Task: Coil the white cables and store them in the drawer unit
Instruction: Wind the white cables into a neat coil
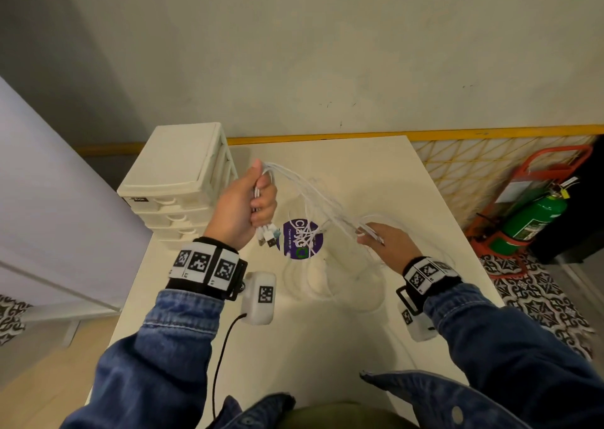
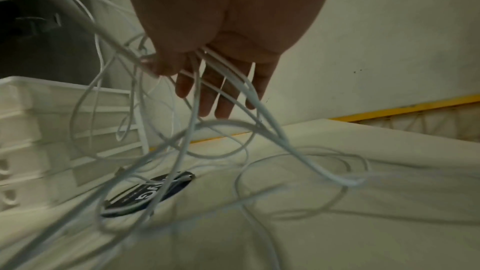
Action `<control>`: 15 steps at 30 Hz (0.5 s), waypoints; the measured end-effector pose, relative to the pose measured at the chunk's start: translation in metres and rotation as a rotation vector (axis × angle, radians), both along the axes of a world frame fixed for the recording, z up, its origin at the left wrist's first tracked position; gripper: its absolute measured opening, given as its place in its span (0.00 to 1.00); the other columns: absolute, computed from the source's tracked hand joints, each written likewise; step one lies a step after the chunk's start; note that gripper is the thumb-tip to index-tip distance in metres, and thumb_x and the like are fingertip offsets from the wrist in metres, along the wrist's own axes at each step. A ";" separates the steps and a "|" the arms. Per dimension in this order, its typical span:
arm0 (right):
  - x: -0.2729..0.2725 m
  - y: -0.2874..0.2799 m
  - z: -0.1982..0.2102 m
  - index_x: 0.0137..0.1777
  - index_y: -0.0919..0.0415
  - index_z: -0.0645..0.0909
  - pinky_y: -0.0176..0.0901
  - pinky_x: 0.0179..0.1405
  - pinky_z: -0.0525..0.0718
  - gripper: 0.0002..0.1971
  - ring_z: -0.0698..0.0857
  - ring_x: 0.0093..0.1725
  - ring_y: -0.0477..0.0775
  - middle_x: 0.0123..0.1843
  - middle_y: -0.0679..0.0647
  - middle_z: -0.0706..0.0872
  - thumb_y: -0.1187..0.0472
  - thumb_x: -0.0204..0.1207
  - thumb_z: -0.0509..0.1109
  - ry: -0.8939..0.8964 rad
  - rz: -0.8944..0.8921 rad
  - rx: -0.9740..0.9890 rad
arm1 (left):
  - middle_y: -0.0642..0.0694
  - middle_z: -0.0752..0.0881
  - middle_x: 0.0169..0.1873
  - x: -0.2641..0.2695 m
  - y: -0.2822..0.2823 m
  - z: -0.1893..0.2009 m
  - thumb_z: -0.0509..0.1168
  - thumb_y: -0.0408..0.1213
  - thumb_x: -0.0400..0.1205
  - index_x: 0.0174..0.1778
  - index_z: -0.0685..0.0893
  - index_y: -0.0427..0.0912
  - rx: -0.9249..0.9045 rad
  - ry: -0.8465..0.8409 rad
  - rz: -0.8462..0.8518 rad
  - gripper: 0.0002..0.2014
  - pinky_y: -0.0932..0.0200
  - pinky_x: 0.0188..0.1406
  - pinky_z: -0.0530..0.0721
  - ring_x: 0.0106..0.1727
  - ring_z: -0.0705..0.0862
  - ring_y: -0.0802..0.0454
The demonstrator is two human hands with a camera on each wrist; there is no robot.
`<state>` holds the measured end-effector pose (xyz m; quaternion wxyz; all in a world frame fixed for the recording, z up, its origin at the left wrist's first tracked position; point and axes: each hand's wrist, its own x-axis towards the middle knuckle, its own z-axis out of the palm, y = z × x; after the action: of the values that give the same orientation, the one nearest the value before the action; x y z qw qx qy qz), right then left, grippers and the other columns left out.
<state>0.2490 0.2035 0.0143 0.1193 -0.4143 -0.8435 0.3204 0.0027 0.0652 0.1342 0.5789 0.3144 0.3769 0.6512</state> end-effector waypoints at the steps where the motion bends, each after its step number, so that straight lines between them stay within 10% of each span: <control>1: 0.002 0.002 -0.001 0.62 0.53 0.79 0.50 0.62 0.78 0.18 0.82 0.62 0.57 0.63 0.54 0.85 0.47 0.76 0.66 0.007 -0.020 -0.029 | 0.55 0.65 0.15 -0.002 0.000 0.000 0.45 0.50 0.87 0.27 0.70 0.48 -0.022 0.002 0.018 0.23 0.66 0.11 0.54 0.12 0.60 0.62; 11: -0.032 -0.017 0.060 0.76 0.52 0.64 0.38 0.72 0.66 0.32 0.70 0.73 0.45 0.75 0.49 0.72 0.50 0.73 0.70 0.427 -0.003 0.017 | 0.55 0.63 0.16 0.016 0.002 -0.002 0.48 0.48 0.87 0.27 0.66 0.46 -0.216 0.445 -0.152 0.21 0.68 0.13 0.54 0.15 0.57 0.59; 15: -0.068 -0.040 0.067 0.70 0.48 0.72 0.34 0.60 0.78 0.24 0.83 0.59 0.45 0.60 0.50 0.86 0.53 0.74 0.71 0.405 0.179 -0.082 | 0.54 0.62 0.17 0.031 0.003 0.005 0.53 0.51 0.84 0.27 0.68 0.46 -0.139 0.435 -0.229 0.20 0.68 0.14 0.55 0.16 0.56 0.57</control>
<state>0.1811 0.1640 0.0815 0.2403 -0.2695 -0.8220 0.4404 0.0335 0.0679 0.1394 0.5745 0.4472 0.4985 0.4706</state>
